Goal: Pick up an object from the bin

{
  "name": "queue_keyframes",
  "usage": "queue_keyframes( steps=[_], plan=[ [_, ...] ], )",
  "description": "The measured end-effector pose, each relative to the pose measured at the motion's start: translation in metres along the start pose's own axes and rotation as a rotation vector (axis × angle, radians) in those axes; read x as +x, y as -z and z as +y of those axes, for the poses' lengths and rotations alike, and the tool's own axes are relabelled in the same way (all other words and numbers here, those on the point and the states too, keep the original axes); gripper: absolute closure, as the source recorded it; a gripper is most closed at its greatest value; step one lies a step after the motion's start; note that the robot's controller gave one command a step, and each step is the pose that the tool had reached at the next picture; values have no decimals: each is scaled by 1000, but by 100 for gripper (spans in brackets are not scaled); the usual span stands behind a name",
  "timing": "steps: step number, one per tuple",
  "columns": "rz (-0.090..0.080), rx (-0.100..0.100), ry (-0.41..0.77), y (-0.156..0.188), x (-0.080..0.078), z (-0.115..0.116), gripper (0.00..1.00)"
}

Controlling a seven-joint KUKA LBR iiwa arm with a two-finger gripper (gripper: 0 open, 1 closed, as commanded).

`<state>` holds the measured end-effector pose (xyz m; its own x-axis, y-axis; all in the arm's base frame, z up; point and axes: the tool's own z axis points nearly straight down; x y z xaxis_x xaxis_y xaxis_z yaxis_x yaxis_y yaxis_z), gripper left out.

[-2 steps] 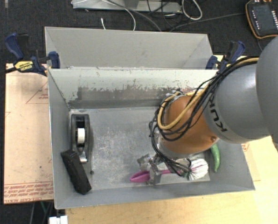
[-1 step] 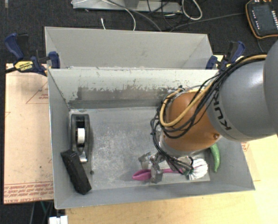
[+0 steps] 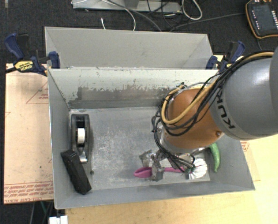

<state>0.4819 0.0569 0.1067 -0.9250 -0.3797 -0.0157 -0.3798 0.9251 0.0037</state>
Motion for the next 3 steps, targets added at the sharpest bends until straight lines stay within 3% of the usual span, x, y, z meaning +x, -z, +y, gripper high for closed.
queue_keyframes(
  steps=[2, 3],
  plan=[
    [1, -1, -2, 27, 0, 1, 100],
    [3, -2, -3, 61, -1, 1, 100]
  ],
)
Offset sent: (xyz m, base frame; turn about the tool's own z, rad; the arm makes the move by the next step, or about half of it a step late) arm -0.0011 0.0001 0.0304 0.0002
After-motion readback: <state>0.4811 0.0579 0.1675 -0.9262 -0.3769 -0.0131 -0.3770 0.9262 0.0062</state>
